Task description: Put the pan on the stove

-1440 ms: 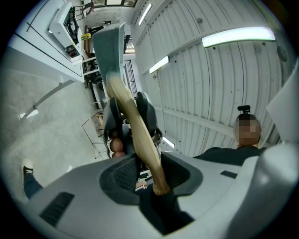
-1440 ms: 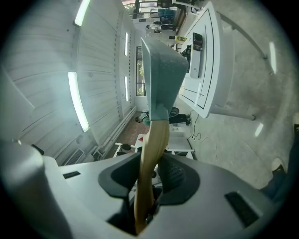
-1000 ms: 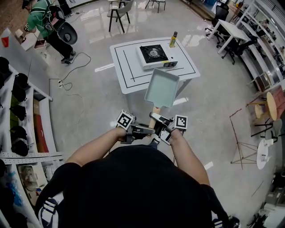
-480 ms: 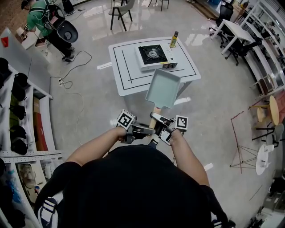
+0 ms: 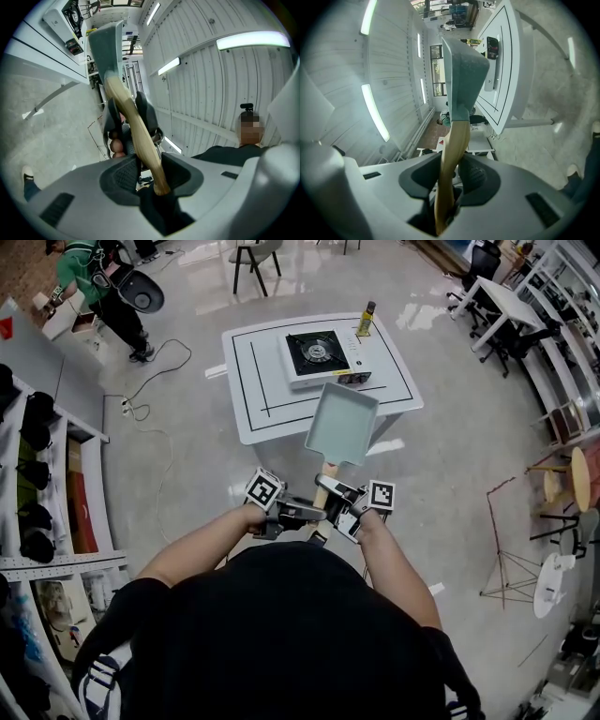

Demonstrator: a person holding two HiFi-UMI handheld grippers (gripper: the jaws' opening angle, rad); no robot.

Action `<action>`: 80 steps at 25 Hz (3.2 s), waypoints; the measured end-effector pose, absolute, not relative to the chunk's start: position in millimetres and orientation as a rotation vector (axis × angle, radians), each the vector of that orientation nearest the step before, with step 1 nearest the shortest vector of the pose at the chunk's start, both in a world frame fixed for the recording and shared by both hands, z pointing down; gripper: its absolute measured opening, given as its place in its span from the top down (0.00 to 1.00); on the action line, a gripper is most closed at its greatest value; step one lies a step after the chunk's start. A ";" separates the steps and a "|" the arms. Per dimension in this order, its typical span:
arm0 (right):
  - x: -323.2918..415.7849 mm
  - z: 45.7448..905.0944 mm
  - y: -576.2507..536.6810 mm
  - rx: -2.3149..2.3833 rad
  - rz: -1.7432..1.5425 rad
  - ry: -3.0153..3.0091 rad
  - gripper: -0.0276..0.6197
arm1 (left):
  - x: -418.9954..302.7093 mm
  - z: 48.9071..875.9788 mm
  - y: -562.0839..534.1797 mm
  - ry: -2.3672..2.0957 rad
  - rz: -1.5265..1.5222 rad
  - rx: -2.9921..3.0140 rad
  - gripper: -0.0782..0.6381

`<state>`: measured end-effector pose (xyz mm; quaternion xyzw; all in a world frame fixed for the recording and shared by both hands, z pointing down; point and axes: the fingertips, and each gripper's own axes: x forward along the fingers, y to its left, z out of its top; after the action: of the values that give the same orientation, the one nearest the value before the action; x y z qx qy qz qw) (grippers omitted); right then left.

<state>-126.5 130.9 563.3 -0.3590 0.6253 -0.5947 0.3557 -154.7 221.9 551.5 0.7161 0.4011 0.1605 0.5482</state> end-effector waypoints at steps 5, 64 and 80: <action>-105.2 561.7 122.7 -0.925 -1.538 1.622 0.78 | -133.0 552.8 211.9 0.946 0.374 1.721 0.69; 51.9 559.4 113.5 -0.800 -1.605 1.699 0.78 | 35.5 544.4 210.7 0.836 0.315 1.736 0.69; 83.9 562.1 89.3 -0.864 -1.577 1.679 0.78 | 62.0 549.7 181.4 0.897 0.315 1.753 0.69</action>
<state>83.9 89.3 562.1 -0.3310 0.6431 -0.6043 0.3342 62.0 181.4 549.7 0.7382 0.3778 0.1325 0.5429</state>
